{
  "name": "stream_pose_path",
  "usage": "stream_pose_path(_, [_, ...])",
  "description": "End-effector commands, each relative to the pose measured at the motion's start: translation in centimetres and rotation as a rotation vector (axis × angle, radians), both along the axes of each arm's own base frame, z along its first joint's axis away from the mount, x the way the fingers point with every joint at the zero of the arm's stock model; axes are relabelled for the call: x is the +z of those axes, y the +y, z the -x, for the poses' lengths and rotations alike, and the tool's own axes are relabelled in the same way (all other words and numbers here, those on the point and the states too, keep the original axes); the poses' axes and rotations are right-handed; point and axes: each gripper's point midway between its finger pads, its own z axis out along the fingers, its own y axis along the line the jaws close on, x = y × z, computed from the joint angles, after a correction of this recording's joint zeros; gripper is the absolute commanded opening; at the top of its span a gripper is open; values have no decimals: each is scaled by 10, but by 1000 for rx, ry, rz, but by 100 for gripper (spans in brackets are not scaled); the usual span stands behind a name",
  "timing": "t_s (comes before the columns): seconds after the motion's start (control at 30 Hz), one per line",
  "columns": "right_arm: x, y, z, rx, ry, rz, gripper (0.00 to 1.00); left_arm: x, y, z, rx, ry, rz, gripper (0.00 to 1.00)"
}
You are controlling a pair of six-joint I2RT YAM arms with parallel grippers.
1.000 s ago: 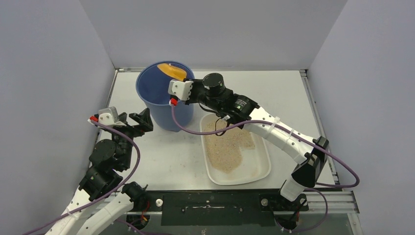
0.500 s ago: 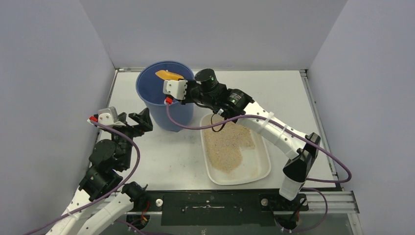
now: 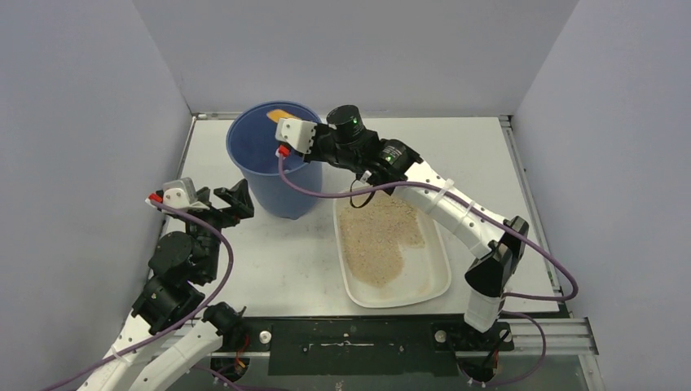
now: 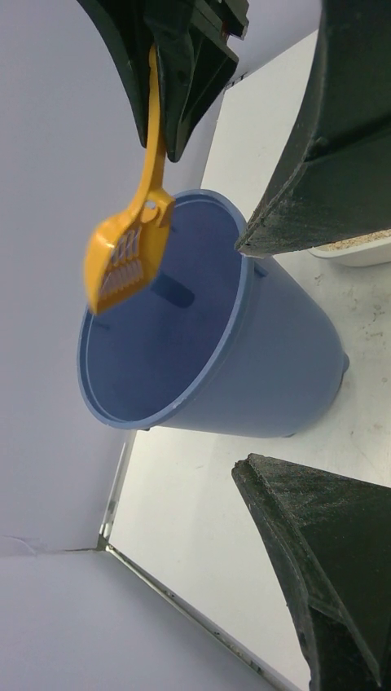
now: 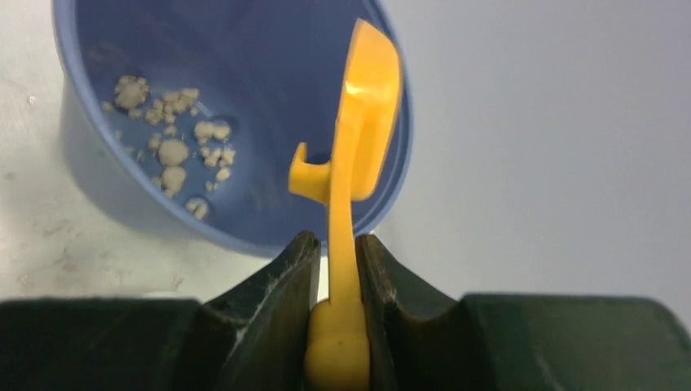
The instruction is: Clean the litter box
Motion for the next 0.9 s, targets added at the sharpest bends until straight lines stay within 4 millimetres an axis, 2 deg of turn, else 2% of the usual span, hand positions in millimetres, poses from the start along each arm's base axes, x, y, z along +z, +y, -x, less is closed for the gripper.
stream_pose_path(0.0, [19, 25, 28, 146, 85, -41, 0, 11, 4, 1, 13, -41, 22, 91])
stream_pose_path(0.03, [38, 0, -18, -124, 23, -207, 0, 11, 4, 0, 15, -37, 23, 90])
stream_pose_path(0.07, [26, -3, -15, -148, -99, -49, 0, 12, 4, 1, 14, -41, 26, 90])
stream_pose_path(0.1, [24, 9, 5, -83, -105, -3, 0, 12, 3, 0, 13, -42, 23, 90])
stream_pose_path(0.13, [36, 17, 12, -28, -34, -144, 0, 12, 4, 1, 14, -42, 22, 90])
stream_pose_path(0.17, [41, 14, 12, 8, -15, -207, 0, 12, 5, 1, 16, -41, 27, 90])
stream_pose_path(0.23, [40, 12, 14, -34, -74, -180, 0, 13, 5, 2, 16, -49, 27, 91])
stream_pose_path(0.4, [57, 10, 25, -14, -47, -268, 0, 12, 3, 0, 11, -41, 20, 90])
stream_pose_path(0.5, [75, -1, 34, -33, -38, -402, 0, 12, 4, 1, 11, -41, 21, 90])
stream_pose_path(0.67, [111, -33, 56, -61, -25, -615, 0, 12, 3, 2, 7, -46, 24, 90])
stream_pose_path(0.87, [115, -74, 71, -170, 80, -777, 0, 12, 3, 1, 9, -42, 20, 91])
